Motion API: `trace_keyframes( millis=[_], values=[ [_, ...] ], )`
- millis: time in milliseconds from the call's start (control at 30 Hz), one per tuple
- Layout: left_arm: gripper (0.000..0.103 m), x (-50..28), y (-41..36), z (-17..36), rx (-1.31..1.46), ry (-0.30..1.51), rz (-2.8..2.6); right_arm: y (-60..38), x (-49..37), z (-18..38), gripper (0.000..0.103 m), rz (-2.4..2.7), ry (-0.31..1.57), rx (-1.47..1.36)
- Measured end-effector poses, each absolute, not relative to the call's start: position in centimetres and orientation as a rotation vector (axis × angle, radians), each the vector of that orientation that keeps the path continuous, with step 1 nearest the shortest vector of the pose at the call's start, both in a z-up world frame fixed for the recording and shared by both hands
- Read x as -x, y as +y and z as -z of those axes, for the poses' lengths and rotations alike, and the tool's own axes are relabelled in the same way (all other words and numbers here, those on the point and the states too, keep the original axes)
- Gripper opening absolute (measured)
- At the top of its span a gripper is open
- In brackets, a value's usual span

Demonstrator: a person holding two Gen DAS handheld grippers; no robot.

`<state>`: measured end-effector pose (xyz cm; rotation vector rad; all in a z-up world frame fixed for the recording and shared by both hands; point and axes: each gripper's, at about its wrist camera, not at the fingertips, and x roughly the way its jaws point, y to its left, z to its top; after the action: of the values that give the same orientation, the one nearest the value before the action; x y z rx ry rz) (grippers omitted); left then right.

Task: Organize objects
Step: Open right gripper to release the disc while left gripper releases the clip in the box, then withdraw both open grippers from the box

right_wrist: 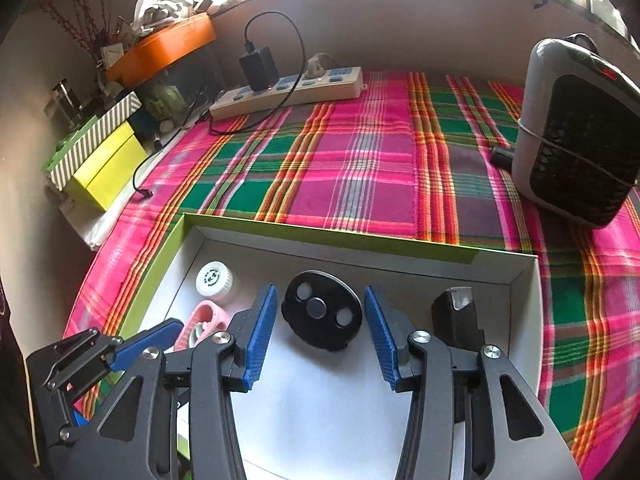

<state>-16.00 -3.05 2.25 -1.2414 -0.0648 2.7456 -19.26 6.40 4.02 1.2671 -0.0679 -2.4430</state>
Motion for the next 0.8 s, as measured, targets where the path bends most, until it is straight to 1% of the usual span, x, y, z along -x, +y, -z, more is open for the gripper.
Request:
trace_keyframes(
  millis=[500,600,800],
  values=[
    [0.03,13.0,-2.7,-4.1,1.173,-0.06,-2.78,7.6,15.8,-5.9,0.047,2.491,-0.106,-1.198],
    [0.03,12.3,-2.5,-4.4,1.159,-0.037,-2.799,8.0,15.0,-6.1,0.047,2.503,-0.117,-1.187],
    [0.031,10.7,-2.7,-4.7,1.135,-0.057,-2.805,8.6,13.2,-6.5,0.047,2.53,-0.125,-1.165]
  ],
)
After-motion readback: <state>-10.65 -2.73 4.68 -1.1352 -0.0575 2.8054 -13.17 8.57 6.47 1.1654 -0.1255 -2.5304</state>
